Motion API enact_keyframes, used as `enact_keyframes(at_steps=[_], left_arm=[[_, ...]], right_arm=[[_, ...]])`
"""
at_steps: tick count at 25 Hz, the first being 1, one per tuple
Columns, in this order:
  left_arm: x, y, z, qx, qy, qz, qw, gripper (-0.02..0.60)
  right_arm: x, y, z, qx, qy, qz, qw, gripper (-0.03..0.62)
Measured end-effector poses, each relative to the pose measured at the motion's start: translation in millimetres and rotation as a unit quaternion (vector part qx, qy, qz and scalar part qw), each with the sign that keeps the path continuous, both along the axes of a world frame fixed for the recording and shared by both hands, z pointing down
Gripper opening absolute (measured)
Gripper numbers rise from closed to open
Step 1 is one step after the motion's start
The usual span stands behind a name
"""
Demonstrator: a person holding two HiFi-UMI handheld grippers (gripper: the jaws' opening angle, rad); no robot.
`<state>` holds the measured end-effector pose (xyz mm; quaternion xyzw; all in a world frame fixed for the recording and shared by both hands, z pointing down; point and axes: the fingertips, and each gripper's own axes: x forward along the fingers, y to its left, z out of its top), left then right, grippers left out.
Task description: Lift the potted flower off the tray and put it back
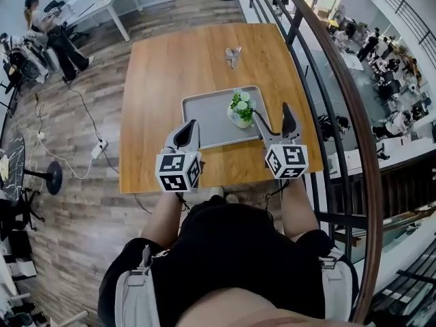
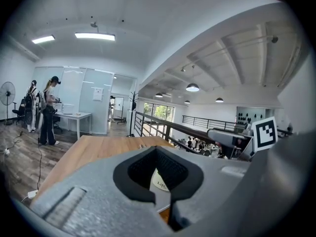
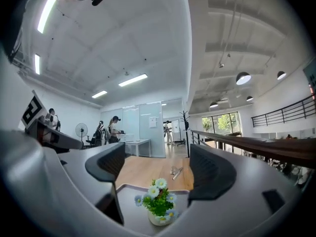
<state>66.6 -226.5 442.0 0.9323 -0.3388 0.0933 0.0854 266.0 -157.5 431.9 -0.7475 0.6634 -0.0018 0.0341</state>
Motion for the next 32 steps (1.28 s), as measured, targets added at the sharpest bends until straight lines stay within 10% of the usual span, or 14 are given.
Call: enact_keyframes(at_steps=[10,32], left_arm=[[-6,-38,5,-0.005,0.000,-0.014,0.9999,0.012],[-68,-79,24,-0.015,-0.027,-0.098,0.9947,0.012]], right_arm=[[-21,-51,77,-0.139,0.030,-0.068,0.987,0.563],[5,-85,239,-0.290,0.026,-0.051,0.955,0.569]])
